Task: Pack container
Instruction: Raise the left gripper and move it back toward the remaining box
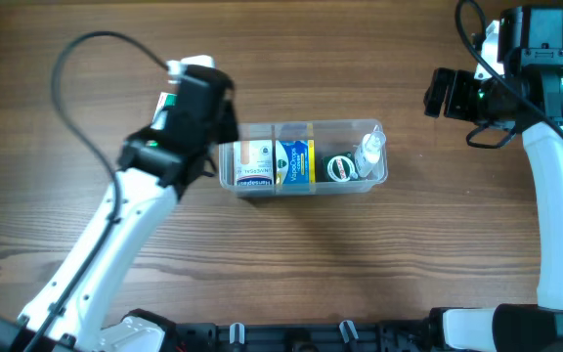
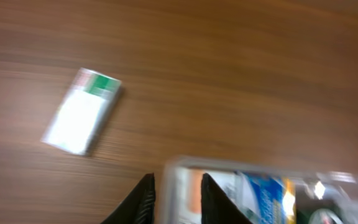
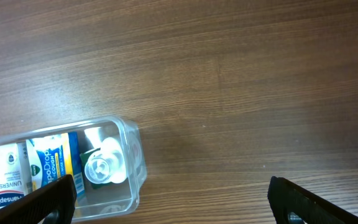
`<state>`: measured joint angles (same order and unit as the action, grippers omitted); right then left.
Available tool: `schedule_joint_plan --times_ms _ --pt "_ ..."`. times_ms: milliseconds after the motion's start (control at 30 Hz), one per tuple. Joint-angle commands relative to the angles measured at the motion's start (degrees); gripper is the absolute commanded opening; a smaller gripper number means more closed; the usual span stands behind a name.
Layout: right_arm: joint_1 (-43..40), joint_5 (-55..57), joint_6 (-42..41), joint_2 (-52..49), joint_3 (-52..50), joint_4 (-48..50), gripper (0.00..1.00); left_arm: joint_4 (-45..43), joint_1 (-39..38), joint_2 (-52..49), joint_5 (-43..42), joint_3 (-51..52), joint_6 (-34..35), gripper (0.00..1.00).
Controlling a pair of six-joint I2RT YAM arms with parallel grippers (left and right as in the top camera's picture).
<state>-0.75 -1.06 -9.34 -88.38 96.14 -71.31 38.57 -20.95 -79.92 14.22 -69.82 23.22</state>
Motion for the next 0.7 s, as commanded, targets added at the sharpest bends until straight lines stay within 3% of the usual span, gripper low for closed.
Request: schedule_joint_plan --times_ms 0,100,167,233,467,567,667 --pt "0.0 0.1 -0.2 0.4 0.9 0.1 1.00 1.0 6.4 1.2 3.8 -0.9 -0.5 0.25" --pt "0.0 0.1 -0.2 0.4 0.9 0.2 1.00 1.3 10.8 0.5 3.8 -0.9 -0.5 0.27" --pt "0.0 0.1 -0.2 0.4 0.9 0.1 1.00 1.1 13.2 -0.3 3.8 -0.9 -0.6 0.43" --pt "0.0 0.1 -0.2 0.4 0.9 0.1 1.00 0.9 15.6 -1.4 3.8 -0.9 -0.9 0.70" --pt "0.0 0.1 -0.2 0.4 0.9 0.2 1.00 -0.9 20.5 -8.0 1.2 -0.9 -12.7 0.82" --pt "0.0 0.1 -0.2 0.4 0.9 0.2 1.00 -2.9 21.5 -12.1 -2.5 -0.9 -20.4 0.99" --pt "0.0 0.1 -0.2 0.4 0.9 0.2 1.00 -4.3 21.7 -15.9 -6.3 -0.9 -26.7 1.00"
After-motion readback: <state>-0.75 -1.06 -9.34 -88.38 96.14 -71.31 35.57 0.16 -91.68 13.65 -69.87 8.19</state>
